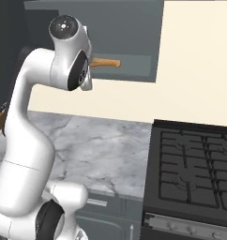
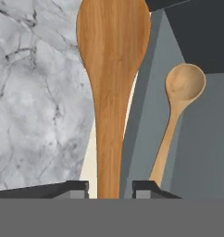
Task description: Organize the utensils by type. Pick up the wooden spoons from the counter and place them in the open cabinet. Then pick up the metallic utensils from the counter and place them in the open drawer.
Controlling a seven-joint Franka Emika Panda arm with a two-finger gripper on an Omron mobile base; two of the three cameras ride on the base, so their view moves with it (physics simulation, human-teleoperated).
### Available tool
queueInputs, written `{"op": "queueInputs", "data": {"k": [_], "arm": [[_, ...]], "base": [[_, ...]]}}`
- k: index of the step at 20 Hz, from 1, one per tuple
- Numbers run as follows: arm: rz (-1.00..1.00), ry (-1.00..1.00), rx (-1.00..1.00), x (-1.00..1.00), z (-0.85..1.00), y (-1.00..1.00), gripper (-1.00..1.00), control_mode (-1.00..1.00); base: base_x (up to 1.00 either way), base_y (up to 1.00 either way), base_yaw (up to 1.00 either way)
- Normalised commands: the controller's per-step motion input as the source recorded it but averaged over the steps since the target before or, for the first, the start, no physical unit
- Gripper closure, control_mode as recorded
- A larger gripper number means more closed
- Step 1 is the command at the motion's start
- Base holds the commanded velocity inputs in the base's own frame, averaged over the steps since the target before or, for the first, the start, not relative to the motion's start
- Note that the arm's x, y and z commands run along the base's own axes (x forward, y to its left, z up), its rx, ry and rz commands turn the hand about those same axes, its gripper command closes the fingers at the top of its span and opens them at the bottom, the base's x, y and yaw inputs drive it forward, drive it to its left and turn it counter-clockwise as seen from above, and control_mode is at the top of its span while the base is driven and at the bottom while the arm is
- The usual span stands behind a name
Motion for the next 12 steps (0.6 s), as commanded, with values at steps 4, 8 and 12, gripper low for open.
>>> {"op": "queueInputs", "data": {"k": [4, 8, 12], "arm": [[0.00, 0.00, 0.09, 0.64, 0.00, 0.01, 1.00, -1.00], [0.00, 0.00, 0.13, 0.64, 0.00, 0.00, 1.00, -1.00], [0.00, -0.01, 0.11, 0.55, -0.01, 0.09, 1.00, -1.00]], "base": [[0.00, 0.00, 0.00], [0.00, 0.00, 0.00], [0.00, 0.00, 0.00]]}}
